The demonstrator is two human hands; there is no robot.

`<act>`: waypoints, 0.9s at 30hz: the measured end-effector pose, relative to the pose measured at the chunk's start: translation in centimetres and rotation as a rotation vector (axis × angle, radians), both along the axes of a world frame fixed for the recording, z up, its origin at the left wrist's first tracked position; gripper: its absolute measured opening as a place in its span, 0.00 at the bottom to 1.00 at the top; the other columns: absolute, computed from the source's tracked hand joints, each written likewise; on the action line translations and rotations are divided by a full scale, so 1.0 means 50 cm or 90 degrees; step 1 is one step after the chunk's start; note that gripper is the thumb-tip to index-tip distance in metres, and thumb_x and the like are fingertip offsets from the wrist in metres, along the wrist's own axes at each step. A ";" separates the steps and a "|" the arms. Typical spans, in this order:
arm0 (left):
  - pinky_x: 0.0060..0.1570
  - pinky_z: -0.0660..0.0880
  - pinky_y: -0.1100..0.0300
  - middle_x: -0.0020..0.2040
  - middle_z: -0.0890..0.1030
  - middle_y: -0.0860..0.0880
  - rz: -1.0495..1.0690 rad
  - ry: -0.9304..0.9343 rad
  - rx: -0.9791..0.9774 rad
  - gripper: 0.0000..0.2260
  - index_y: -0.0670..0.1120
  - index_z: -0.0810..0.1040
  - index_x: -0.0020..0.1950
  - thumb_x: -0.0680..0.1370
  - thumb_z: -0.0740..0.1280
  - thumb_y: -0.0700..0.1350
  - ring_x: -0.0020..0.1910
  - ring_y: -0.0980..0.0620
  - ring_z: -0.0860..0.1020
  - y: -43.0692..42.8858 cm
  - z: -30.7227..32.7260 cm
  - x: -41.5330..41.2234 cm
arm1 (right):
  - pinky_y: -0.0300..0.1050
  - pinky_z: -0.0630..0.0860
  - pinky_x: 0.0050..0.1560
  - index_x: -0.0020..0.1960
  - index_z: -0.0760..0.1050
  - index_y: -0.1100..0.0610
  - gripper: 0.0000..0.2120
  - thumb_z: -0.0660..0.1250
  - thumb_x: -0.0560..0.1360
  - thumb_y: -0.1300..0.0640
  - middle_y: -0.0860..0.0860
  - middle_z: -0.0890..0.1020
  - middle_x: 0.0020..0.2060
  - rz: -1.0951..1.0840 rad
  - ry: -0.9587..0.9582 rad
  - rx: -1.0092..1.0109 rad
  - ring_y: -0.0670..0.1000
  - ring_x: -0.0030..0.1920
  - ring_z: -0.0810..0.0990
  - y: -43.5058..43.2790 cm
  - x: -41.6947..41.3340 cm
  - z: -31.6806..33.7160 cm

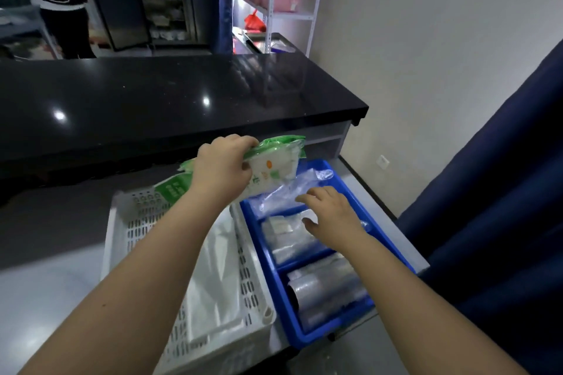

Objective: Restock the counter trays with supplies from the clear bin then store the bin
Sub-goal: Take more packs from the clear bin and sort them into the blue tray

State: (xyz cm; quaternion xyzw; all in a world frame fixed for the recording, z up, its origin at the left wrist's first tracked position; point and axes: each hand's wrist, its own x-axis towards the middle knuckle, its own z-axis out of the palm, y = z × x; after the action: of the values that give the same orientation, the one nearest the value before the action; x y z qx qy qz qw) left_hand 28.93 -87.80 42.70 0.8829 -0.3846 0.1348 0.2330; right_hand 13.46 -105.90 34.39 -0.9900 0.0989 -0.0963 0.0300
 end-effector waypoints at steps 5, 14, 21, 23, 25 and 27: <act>0.50 0.73 0.50 0.56 0.81 0.49 0.024 0.001 -0.002 0.20 0.49 0.76 0.64 0.72 0.68 0.40 0.53 0.45 0.77 -0.081 -0.020 0.033 | 0.51 0.67 0.62 0.69 0.69 0.49 0.24 0.68 0.74 0.53 0.52 0.73 0.65 0.049 0.061 0.030 0.56 0.64 0.69 -0.100 0.083 -0.047; 0.48 0.74 0.48 0.53 0.83 0.48 0.159 -0.008 -0.033 0.19 0.47 0.79 0.61 0.70 0.70 0.38 0.50 0.44 0.79 -0.158 -0.028 0.033 | 0.53 0.69 0.58 0.71 0.66 0.49 0.28 0.67 0.72 0.52 0.55 0.74 0.61 0.219 0.201 0.038 0.59 0.60 0.71 -0.211 0.260 -0.121; 0.48 0.75 0.48 0.53 0.82 0.48 0.237 -0.006 -0.023 0.20 0.46 0.79 0.60 0.69 0.70 0.37 0.50 0.44 0.79 -0.170 -0.039 0.014 | 0.58 0.68 0.59 0.70 0.64 0.46 0.24 0.64 0.74 0.52 0.54 0.70 0.64 0.281 0.361 0.063 0.61 0.61 0.69 -0.231 0.318 -0.169; 0.48 0.75 0.47 0.53 0.82 0.48 0.247 -0.003 -0.027 0.20 0.47 0.79 0.60 0.69 0.70 0.38 0.50 0.44 0.79 -0.170 -0.037 0.010 | 0.57 0.68 0.59 0.67 0.69 0.47 0.20 0.63 0.75 0.55 0.54 0.73 0.63 0.291 0.355 0.090 0.60 0.59 0.71 -0.231 0.321 -0.170; 0.49 0.76 0.47 0.53 0.82 0.48 0.255 0.007 -0.030 0.19 0.47 0.78 0.61 0.70 0.70 0.38 0.50 0.45 0.78 -0.169 -0.036 0.004 | 0.53 0.72 0.58 0.62 0.74 0.48 0.16 0.62 0.75 0.58 0.53 0.78 0.59 0.281 0.357 0.138 0.58 0.55 0.77 -0.228 0.316 -0.172; 0.50 0.76 0.46 0.53 0.82 0.48 0.255 0.014 -0.033 0.19 0.47 0.78 0.61 0.70 0.70 0.38 0.51 0.46 0.78 -0.168 -0.033 0.000 | 0.50 0.73 0.53 0.57 0.75 0.49 0.14 0.61 0.74 0.61 0.52 0.81 0.55 0.283 0.355 0.148 0.57 0.52 0.79 -0.227 0.308 -0.167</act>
State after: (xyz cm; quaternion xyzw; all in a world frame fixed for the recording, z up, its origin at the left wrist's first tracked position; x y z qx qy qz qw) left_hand 28.95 -96.17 41.05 0.9370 -0.1953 0.1784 0.2284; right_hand 28.86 -117.27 26.04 -0.9654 -0.1040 0.1980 0.1342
